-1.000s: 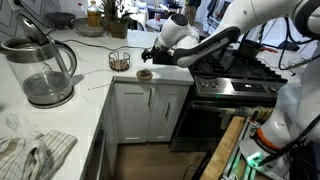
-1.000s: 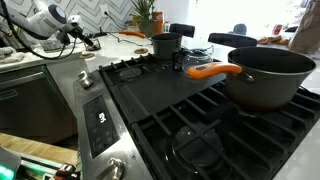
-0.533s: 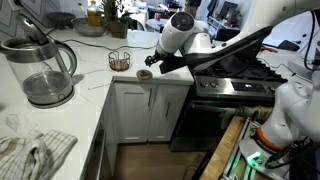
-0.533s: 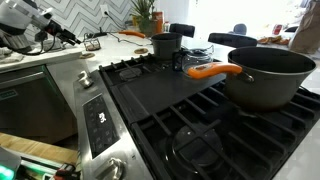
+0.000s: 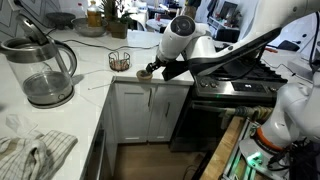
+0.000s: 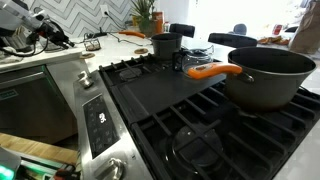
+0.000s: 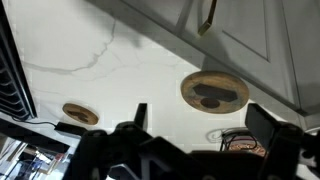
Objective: Slide the coaster on the left to the edge of the kitchen counter, pick up the coaster at the edge of the kitchen counter and put it in the coaster holder
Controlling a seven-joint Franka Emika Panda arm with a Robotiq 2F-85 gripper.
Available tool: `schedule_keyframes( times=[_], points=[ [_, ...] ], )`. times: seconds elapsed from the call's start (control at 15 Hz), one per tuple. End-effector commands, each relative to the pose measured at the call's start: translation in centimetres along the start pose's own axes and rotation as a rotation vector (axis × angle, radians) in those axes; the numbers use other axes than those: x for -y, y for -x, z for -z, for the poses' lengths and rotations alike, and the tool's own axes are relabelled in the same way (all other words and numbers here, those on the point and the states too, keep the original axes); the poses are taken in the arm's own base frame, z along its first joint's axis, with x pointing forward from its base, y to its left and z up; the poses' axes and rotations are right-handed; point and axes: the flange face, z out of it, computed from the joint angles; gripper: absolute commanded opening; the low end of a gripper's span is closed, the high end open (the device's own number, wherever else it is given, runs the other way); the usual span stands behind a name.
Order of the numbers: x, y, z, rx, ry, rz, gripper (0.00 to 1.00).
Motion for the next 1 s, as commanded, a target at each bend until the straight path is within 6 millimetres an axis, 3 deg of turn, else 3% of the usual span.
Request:
schedule_keyframes(
  times=[0.0,0.27,0.47,0.93],
  points=[
    [1.8,0.2,0.4,-0.037,0.005,0.07,1.0],
    [5.9,2.1,-0.2,-0.027,0.08,0.237,1.0],
    [7.7,2.9,-1.4,-0.056,0.158,0.336,1.0],
    [10.9,3.8,-6.4,-0.132,0.239,0.482,1.0]
  ],
)
